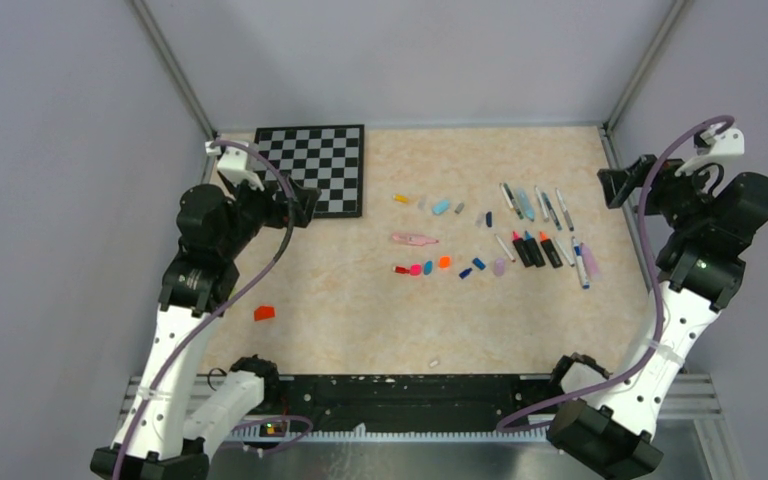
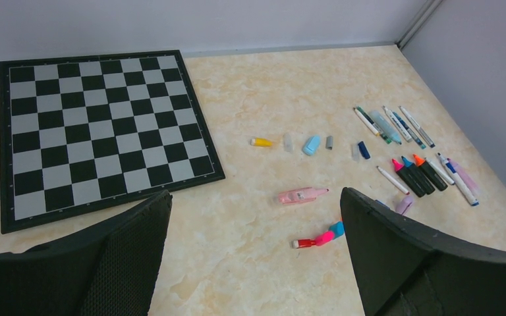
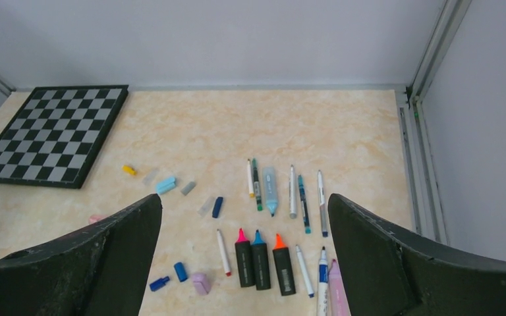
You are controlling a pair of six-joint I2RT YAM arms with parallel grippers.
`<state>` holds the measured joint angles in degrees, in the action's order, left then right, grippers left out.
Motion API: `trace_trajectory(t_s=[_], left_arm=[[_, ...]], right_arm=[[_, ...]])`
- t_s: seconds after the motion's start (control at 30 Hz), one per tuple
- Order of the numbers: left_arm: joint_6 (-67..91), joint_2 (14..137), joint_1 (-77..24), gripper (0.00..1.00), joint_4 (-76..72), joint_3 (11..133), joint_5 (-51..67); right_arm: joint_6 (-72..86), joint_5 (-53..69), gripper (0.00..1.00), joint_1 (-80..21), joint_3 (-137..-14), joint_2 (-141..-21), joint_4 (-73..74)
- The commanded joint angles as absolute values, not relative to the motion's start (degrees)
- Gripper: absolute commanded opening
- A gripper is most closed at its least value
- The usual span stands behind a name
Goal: Open the pen caps
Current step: Reset both arms
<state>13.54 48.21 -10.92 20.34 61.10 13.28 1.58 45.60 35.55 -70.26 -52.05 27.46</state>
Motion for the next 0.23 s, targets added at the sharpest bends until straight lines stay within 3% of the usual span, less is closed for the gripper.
trace_trajectory(t_s=[0.0,0.2], left_arm=[[12.66,47.28,-10.63,0.99,19.34,61.53,13.93],[12.59,47.23,-10.65,0.99,18.86,61.07,14.13]], right_arm=[[3.08,46.19,0.93,36.13,-69.21,-50.83,24.65],[2.53,45.78,0.93,36.16,-68.93,-50.87,24.68]])
